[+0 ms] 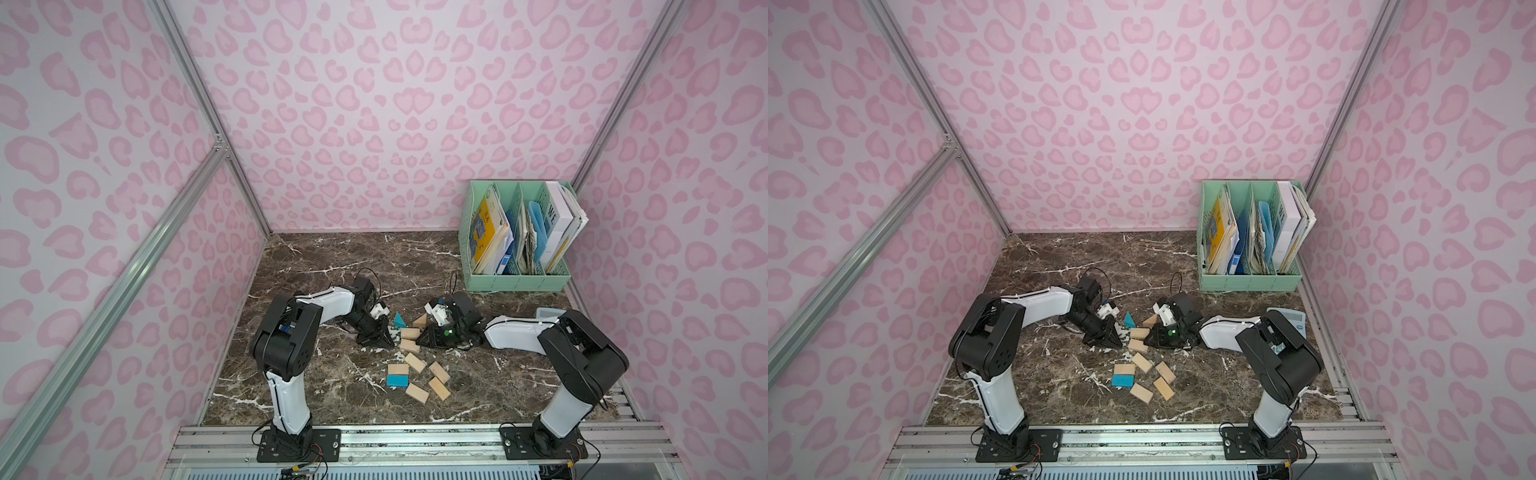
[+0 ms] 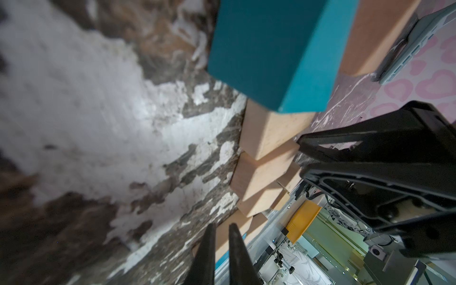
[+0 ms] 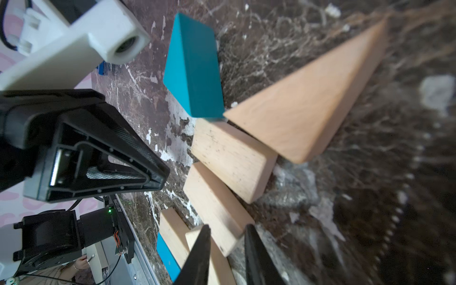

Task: Assemble a carrot with building blocks
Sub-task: Assemble the building block at the center of the board.

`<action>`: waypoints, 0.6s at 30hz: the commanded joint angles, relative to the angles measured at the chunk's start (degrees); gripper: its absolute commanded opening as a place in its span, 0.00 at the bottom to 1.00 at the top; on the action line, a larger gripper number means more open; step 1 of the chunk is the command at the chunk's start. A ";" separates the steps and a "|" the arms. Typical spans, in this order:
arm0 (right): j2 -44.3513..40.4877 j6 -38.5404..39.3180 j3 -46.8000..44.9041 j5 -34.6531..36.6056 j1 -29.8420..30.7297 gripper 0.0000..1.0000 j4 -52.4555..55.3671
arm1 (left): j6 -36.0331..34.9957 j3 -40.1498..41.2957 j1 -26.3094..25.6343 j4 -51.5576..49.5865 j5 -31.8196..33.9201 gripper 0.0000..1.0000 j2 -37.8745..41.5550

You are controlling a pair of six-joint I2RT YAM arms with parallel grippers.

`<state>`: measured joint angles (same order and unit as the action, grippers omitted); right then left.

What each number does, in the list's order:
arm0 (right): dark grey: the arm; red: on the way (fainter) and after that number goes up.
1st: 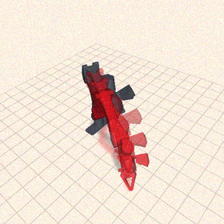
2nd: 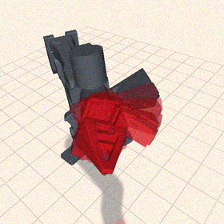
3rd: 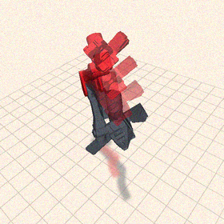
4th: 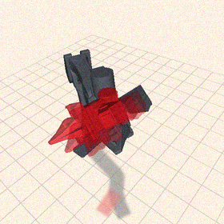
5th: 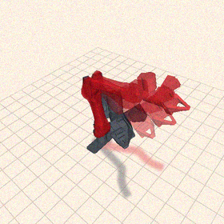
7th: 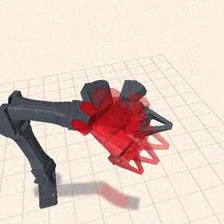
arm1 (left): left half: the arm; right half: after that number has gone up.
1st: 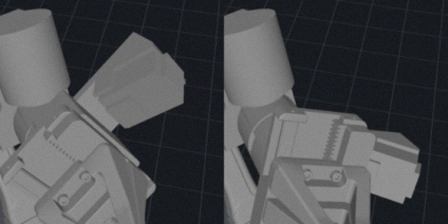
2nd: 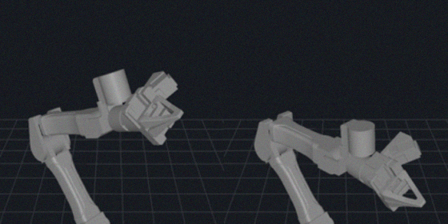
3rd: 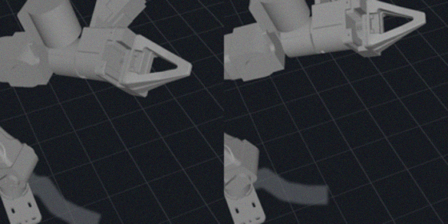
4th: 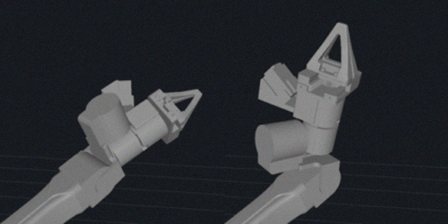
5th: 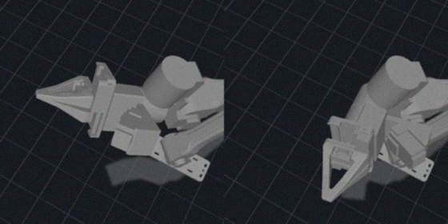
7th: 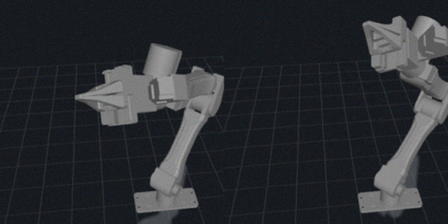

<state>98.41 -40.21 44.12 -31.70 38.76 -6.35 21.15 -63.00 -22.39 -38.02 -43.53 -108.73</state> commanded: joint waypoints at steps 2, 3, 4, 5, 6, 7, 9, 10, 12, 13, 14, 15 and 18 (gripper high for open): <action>-0.32 0.57 -0.17 0.04 0.09 0.27 0.11 | 0.42 -0.61 -0.28 1.00 -0.27 0.14 -1.26; -0.26 0.49 -0.31 -0.05 0.08 0.27 0.03 | 0.48 -0.63 -0.37 1.16 -0.25 0.14 -1.39; -0.15 0.33 -0.48 -0.24 0.08 0.27 -0.13 | 0.56 -0.71 -0.44 1.36 -0.25 0.14 -1.49; 0.06 0.26 -0.52 -0.39 0.17 0.27 -0.32 | 0.72 -0.85 -0.47 1.56 -0.16 0.14 -1.61; 0.24 0.30 -0.46 -0.52 0.15 0.27 -0.33 | 0.73 -1.01 -0.46 1.68 -0.19 0.14 -1.79; 0.44 0.30 -0.35 -0.60 0.18 0.27 -0.33 | 0.74 -1.30 -0.46 1.64 -0.28 0.14 -2.04; 0.81 0.45 -0.02 -0.89 0.17 0.27 -0.20 | 0.74 -1.71 -0.55 1.55 -0.37 0.14 -2.43; 0.95 0.56 0.12 -0.85 0.14 0.27 0.00 | 0.74 -1.91 -0.63 1.59 -0.35 0.14 -2.57; 1.15 0.65 0.40 -0.80 0.17 0.27 0.02 | 0.65 -2.32 -0.63 1.57 -0.41 0.14 -3.04; 1.25 0.74 0.56 -0.74 0.09 0.27 0.07 | 0.69 -2.57 -0.72 1.55 -0.62 0.14 -3.38; 1.42 0.73 0.77 -0.75 0.14 0.27 0.17 | 0.60 -2.82 -0.72 1.46 -0.88 0.13 -3.71; 1.56 0.87 0.99 -0.79 0.00 0.27 0.35 | 0.52 -2.98 -0.81 1.40 -1.18 0.13 -3.88; 1.93 0.92 1.29 -0.79 -0.18 0.27 0.30 | 0.04 -3.53 -1.23 0.68 -1.30 0.12 -4.47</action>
<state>100.12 -40.07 44.97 -32.18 38.68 -6.24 22.11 -65.95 -23.40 -36.47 -44.01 -112.86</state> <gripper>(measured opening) 0.266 0.121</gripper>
